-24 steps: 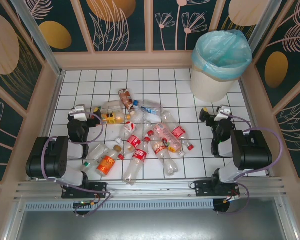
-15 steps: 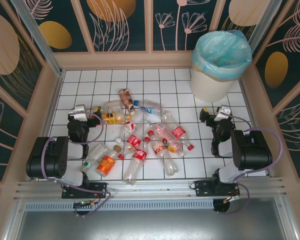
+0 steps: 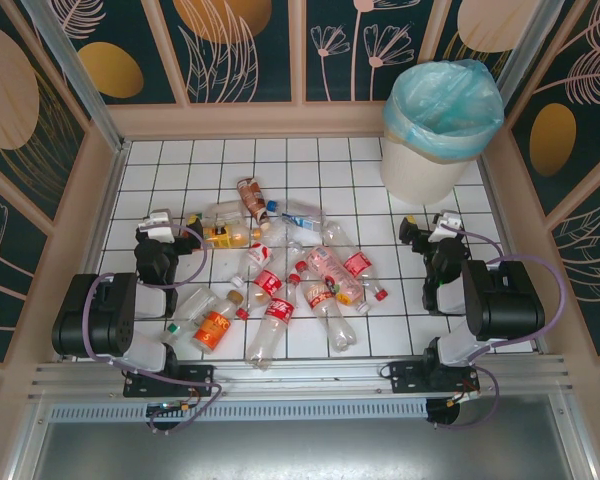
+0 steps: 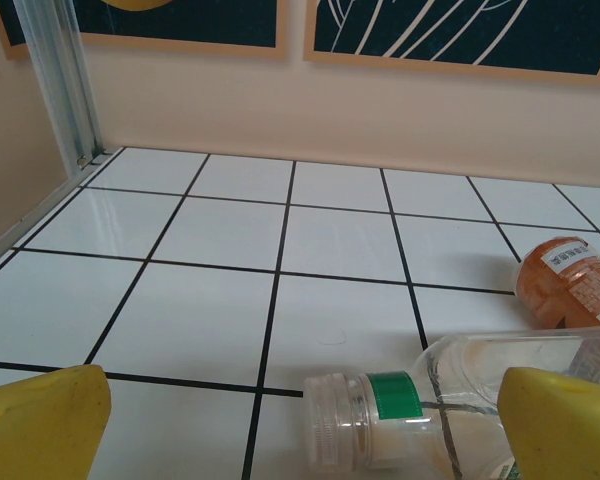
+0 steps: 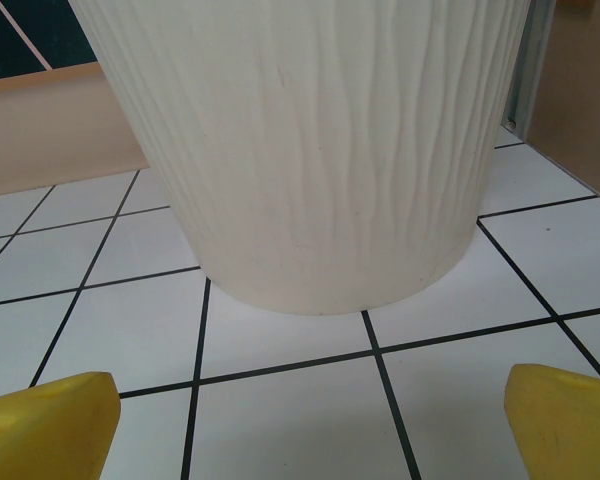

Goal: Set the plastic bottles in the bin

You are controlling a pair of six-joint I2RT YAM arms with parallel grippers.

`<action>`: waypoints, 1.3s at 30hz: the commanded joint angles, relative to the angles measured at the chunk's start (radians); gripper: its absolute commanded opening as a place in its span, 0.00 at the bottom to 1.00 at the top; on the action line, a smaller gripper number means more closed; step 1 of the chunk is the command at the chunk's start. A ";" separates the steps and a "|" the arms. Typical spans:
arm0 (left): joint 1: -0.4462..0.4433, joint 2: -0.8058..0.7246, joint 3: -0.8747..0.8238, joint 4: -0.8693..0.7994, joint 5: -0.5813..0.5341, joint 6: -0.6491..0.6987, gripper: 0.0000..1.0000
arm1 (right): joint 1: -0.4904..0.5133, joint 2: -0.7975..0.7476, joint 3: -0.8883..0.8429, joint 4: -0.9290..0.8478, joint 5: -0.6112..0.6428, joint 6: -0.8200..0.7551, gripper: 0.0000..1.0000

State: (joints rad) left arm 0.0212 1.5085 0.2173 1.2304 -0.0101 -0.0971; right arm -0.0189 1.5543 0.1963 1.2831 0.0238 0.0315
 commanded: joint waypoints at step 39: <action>-0.379 -0.702 0.570 -1.061 0.348 0.299 0.74 | 0.107 -0.832 0.266 -1.485 -0.344 0.565 0.77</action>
State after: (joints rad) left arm -0.2913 0.7696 0.7128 0.3775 0.2649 0.0246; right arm 0.0639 0.7708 0.5064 -0.0345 -0.2661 0.4999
